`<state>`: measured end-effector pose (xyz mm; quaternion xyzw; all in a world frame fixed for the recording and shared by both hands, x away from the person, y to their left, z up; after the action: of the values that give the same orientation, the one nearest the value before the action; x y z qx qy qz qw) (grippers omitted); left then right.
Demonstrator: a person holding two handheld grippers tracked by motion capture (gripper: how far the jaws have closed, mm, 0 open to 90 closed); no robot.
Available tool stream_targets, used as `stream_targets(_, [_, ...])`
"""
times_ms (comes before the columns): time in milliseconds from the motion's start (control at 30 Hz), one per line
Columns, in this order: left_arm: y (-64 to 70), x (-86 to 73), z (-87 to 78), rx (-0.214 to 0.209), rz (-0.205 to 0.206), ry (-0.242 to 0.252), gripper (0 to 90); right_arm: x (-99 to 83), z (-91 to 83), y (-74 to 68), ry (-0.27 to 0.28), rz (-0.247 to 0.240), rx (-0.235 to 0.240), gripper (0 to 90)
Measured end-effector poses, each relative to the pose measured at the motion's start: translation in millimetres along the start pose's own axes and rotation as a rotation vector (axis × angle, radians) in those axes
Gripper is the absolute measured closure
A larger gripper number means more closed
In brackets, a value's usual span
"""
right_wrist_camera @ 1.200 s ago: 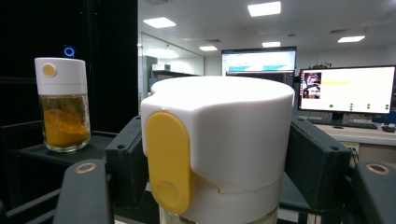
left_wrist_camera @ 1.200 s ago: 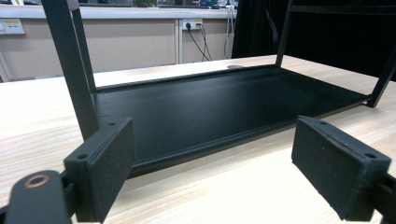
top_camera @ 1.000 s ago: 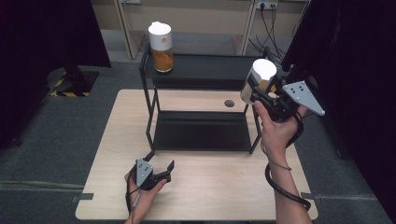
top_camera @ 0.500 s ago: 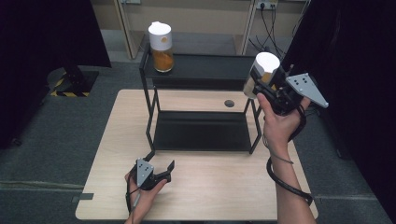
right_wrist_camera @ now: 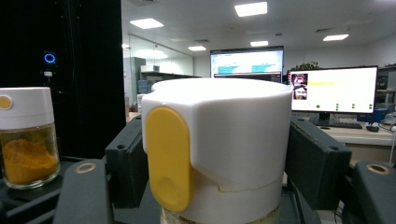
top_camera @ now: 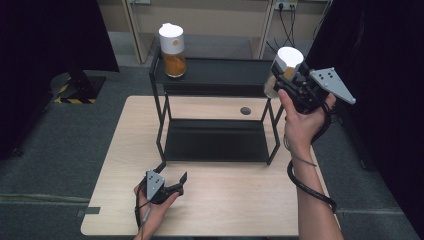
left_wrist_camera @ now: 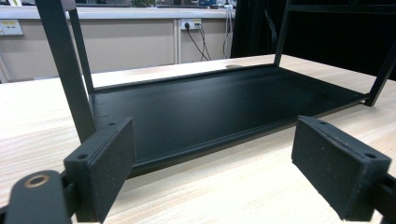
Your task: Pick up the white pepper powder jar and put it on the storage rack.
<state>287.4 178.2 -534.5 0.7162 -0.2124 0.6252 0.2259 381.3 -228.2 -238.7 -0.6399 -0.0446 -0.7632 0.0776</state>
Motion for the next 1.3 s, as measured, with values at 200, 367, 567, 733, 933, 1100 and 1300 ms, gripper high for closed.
stream_targets(200, [0.2, -0.1, -0.1, -0.001, 0.001, 0.001, 13.4, 3.4, 5.2, -1.1, -0.005, -0.002, -0.005, 30.9])
stream_targets(367, [0.4, -0.1, 0.0, -0.002, 0.002, 0.001, 13.4, 5.3, 8.9, -1.0, -0.006, -0.003, -0.009, 30.9])
stream_targets(567, [0.5, -0.1, 0.1, -0.003, 0.001, 0.001, 13.4, 8.6, 13.1, -0.3, -0.005, -0.002, -0.015, 30.9])
stream_targets(733, [0.8, -0.1, 0.3, -0.004, 0.003, 0.001, 13.4, 10.7, 16.6, 0.3, -0.008, 0.004, -0.02, 30.9])
stream_targets(933, [0.8, -0.3, 0.3, -0.005, 0.002, 0.003, 13.4, 12.5, 22.6, 2.2, -0.014, 0.015, -0.028, 30.9])
stream_targets(1100, [1.0, -0.3, 0.3, -0.005, 0.002, 0.003, 13.4, 15.9, 27.6, 2.1, -0.012, 0.008, -0.035, 30.9])
stream_targets(1300, [1.8, -0.3, 0.4, -0.01, 0.004, 0.002, 13.4, 18.2, 34.8, 2.3, -0.018, 0.007, -0.048, 30.9])
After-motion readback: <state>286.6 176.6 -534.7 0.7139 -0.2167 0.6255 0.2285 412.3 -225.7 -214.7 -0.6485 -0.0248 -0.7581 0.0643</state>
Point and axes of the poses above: each handheld gripper's, and its own axes: z roughly forward along the jaws, x roughly out of its top, y roughly to its right, the point moved 9 cm from there along z, roughly forward along the jaws, and after that the axes turned 11 degrees about -x, right-handed, at the moved point
